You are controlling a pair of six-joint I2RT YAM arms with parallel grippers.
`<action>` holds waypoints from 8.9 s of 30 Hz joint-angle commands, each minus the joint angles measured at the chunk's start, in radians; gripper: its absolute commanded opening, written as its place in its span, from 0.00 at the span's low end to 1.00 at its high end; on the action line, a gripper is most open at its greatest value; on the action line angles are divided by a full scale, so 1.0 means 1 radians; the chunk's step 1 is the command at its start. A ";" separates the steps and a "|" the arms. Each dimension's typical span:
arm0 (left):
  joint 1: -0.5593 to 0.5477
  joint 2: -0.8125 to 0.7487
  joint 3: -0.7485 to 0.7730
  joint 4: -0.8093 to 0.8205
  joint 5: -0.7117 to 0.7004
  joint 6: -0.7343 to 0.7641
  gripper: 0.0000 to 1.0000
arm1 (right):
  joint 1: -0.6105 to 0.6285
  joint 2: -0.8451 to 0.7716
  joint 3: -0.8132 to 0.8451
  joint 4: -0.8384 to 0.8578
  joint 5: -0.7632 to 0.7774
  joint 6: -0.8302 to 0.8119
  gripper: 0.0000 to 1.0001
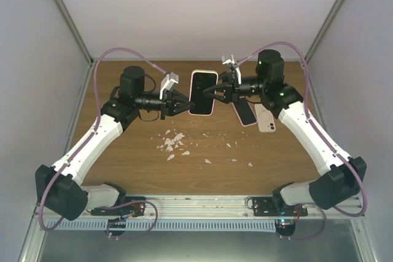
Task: Take the phone out of the phone case
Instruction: Pick up the phone at the center of the board, then remove the phone case from the phone.
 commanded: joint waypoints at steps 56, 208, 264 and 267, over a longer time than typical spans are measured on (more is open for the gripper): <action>0.059 -0.041 -0.147 0.184 -0.026 -0.048 0.11 | -0.049 -0.042 -0.224 0.767 -0.269 0.759 0.00; 0.012 0.010 0.012 0.332 -0.093 -0.172 0.43 | 0.170 -0.018 -0.233 0.338 -0.301 0.342 0.01; 0.108 -0.080 -0.312 0.600 -0.078 -0.663 0.00 | -0.093 0.119 -0.058 0.108 -0.004 0.212 0.81; 0.129 -0.083 -0.335 0.590 -0.122 -0.697 0.00 | -0.116 0.107 -0.043 0.052 0.076 0.139 0.83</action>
